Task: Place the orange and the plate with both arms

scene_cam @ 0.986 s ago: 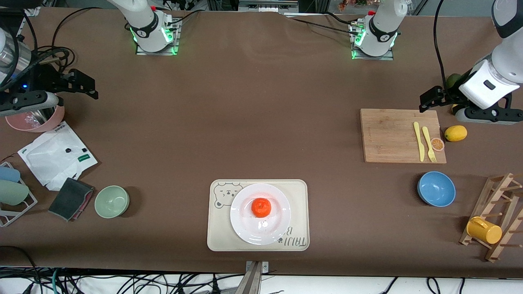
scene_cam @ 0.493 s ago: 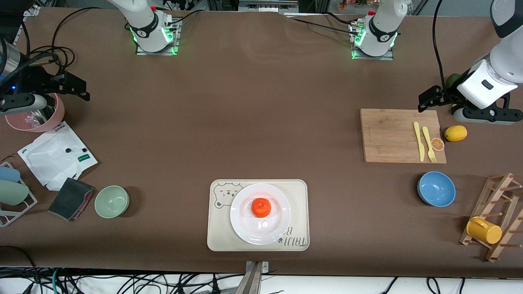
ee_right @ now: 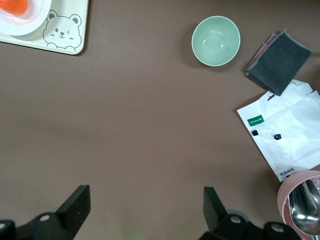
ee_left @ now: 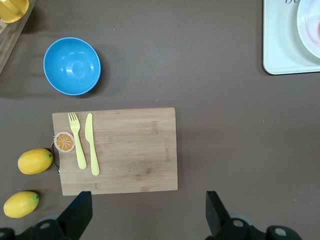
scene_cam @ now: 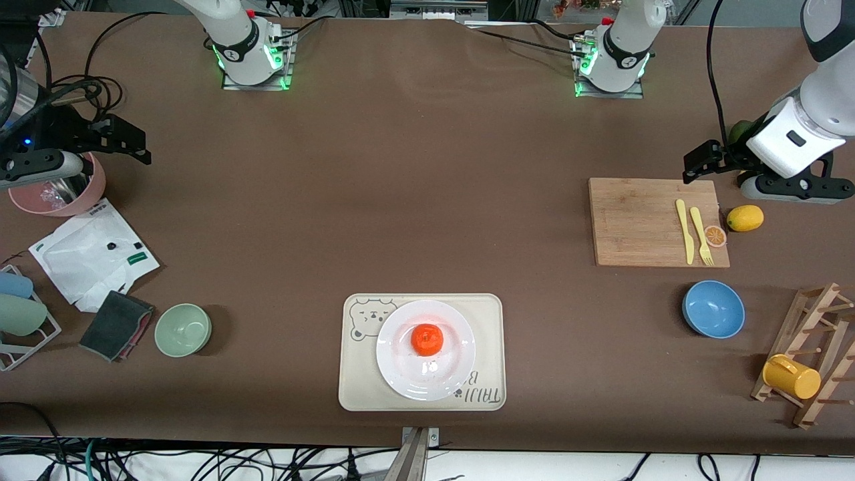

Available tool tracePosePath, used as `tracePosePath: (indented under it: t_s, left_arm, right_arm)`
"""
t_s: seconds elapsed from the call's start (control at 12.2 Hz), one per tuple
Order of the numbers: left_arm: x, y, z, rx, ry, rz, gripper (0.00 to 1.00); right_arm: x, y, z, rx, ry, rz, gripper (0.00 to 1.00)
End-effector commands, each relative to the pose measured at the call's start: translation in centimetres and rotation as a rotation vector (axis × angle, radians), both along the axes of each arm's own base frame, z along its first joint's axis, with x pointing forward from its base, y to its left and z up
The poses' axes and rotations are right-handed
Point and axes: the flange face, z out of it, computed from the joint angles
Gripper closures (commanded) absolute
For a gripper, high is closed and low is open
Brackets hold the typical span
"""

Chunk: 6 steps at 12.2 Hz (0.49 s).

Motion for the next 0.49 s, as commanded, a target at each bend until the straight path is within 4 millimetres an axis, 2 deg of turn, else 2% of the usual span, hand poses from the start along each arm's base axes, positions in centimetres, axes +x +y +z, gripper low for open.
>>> tracePosePath:
  t_s: [0.0,0.41]
  left_arm:
    - [0.03,-0.2,0.39,-0.027,0.006,0.002,0.0]
    - [0.04,-0.11,0.39,-0.027,0.006,0.004,0.0]
  right_arm:
    - [0.15,-0.57,0.4,-0.013,0.012,0.001,0.0]
    - [0.13,-0.86,0.38,-0.016,0.014,0.001,0.0]
